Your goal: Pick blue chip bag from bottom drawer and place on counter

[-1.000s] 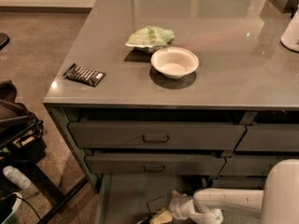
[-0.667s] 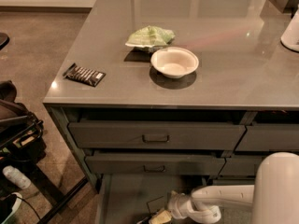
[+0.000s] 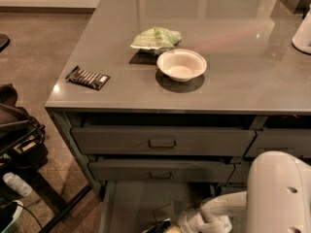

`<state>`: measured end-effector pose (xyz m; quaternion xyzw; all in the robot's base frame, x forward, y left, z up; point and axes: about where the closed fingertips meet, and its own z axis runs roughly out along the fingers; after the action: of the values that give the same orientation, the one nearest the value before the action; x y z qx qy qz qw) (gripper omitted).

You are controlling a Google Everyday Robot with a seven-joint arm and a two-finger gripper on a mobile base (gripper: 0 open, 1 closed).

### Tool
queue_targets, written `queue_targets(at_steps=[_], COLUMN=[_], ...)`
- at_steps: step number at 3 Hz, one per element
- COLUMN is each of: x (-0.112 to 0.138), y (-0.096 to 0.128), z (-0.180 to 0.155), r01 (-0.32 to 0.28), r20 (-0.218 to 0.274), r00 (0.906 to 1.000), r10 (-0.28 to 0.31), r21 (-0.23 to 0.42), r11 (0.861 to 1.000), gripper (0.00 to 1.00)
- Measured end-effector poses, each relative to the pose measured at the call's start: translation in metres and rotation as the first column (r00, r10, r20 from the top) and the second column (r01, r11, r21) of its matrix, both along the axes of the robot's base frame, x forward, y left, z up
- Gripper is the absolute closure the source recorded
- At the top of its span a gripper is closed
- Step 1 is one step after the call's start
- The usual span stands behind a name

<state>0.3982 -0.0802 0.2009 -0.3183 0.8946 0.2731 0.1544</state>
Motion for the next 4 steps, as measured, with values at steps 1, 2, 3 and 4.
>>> queue_targets(at_steps=[1, 2, 3, 4], x=[-0.017, -0.031, -0.034, -0.034], y=[0.001, 0.004, 0.003, 0.003], z=[-0.015, -0.026, -0.027, -0.027], r01=[0.037, 0.100, 0.106, 0.106], r20=[-0.059, -0.092, -0.097, -0.097], r00=[0.9977, 0.9917, 0.9908, 0.9908], r10=[-0.035, -0.090, -0.095, -0.095], r21=[0.042, 0.118, 0.122, 0.122], r11=[0.998, 0.988, 0.987, 0.987], gripper=[0.00, 0.00, 0.19, 0.41])
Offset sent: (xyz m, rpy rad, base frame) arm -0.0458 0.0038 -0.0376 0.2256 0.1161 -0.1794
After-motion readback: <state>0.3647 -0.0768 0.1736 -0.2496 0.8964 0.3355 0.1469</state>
